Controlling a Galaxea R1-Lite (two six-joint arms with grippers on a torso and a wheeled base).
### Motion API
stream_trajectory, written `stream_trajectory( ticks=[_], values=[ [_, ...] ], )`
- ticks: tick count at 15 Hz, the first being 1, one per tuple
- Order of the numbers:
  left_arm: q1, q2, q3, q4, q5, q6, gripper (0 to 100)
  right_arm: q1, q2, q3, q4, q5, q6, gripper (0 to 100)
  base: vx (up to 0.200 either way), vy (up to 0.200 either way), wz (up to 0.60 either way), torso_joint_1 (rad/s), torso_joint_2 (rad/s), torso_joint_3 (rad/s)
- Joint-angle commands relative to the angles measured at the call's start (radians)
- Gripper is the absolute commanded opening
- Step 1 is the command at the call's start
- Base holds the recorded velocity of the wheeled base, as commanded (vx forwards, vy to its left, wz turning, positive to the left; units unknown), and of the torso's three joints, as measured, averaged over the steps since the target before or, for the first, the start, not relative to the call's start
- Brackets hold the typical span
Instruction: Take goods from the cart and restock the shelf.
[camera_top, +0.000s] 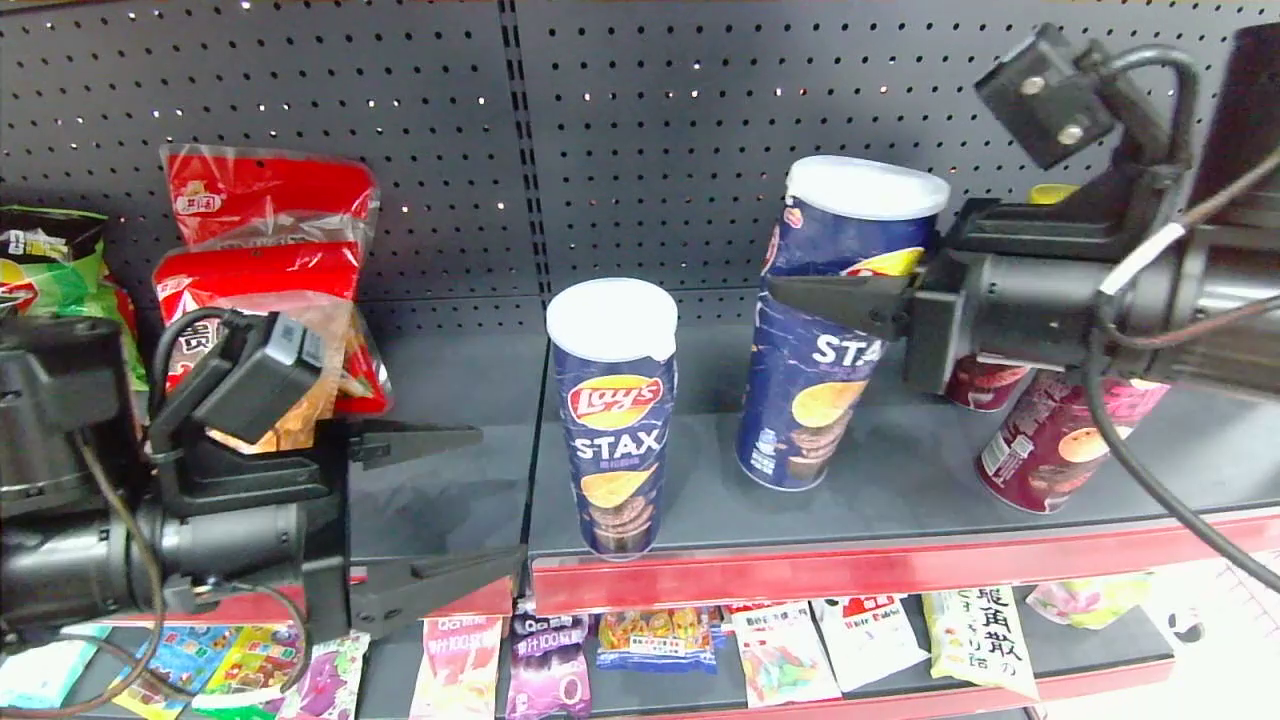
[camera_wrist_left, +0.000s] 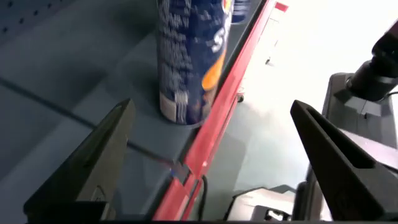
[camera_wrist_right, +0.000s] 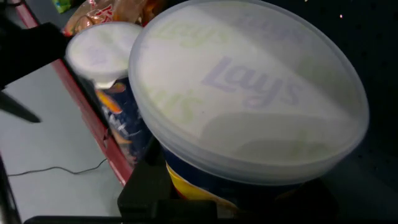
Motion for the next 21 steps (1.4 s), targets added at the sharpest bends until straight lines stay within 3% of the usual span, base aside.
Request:
stream_trajectory(
  ticks=[1, 3, 5, 8, 13, 21],
  values=[
    [0.043, -0.146, 0.084, 0.001, 0.016, -0.054, 100, -0.027, 0.155, -0.092, -0.018, 0.001, -0.002, 0, 0.000, 0.000, 0.00, 0.000, 0.00, 0.000],
    [0.047, -0.190, 0.103, 0.003, 0.031, -0.084, 100, -0.033, 0.210, -0.154, -0.018, 0.001, 0.003, 0, 0.000, 0.000, 0.00, 0.000, 0.00, 0.000],
    [0.047, -0.215, 0.109, 0.006, 0.050, -0.095, 100, -0.037, 0.264, -0.221, -0.018, 0.002, 0.003, 0, 0.000, 0.000, 0.00, 0.000, 0.00, 0.000],
    [0.047, -0.267, 0.158, 0.007, 0.123, -0.124, 100, -0.031, 0.391, -0.373, -0.018, 0.005, 0.001, 0, 0.000, 0.000, 0.00, 0.000, 0.00, 0.000],
    [0.047, -0.302, 0.190, 0.007, 0.225, -0.131, 100, -0.013, 0.502, -0.494, -0.017, 0.005, 0.001, 0, 0.000, 0.000, 0.00, 0.000, 0.00, 0.000],
    [0.047, -0.310, 0.193, 0.006, 0.226, -0.157, 100, -0.007, 0.600, -0.603, -0.015, 0.014, 0.001, 0, 0.000, 0.000, 0.00, 0.000, 0.00, 0.000]
  ],
)
